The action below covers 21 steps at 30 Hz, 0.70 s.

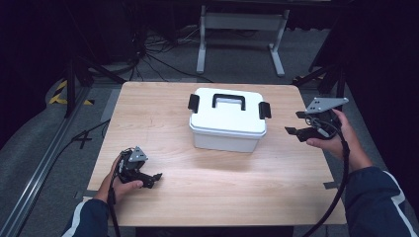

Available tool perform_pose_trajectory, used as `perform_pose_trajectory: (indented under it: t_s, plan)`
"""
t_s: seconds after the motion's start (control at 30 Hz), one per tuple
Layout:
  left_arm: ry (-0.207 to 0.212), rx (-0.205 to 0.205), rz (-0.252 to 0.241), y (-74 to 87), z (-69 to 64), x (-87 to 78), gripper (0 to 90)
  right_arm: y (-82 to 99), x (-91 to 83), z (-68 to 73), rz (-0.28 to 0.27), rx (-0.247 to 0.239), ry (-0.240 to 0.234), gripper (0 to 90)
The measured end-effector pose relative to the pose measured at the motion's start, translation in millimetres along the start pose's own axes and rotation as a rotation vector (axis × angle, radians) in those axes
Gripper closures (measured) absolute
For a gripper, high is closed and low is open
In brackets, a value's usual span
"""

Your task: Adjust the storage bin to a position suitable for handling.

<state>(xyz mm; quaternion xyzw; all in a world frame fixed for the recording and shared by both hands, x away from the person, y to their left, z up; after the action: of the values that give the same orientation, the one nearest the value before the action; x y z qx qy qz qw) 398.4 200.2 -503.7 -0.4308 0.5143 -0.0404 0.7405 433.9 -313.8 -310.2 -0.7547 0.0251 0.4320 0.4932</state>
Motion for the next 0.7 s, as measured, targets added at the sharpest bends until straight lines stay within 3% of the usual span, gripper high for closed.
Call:
perform_pose_trajectory:
  t_s: [0.4, 0.7]
  plan:
    - [0.0, -0.001, 0.0, 0.1, -0.2, -0.1, 0.3, -27.4, -4.7, 3.1, 0.003, -0.033, -0.012, 37.5]
    - [0.005, 0.002, 0.004, 0.5, -0.3, -0.9, 0.3, -59.8, -2.0, 11.8, 0.002, -0.098, -0.016, 38.5]
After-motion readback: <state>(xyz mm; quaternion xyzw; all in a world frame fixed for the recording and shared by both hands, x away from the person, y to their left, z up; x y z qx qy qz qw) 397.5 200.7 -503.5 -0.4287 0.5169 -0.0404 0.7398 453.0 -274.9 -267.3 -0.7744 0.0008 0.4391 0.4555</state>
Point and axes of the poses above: each handheld gripper's, and its own axes: x roughly forward along the jaws, y roughly out of its underside, z roughly to its left, the point moved 3 cm from there along x, roughly forward along the jaws, and after that the axes turned 10 degrees about x, right-handed, at the moved point
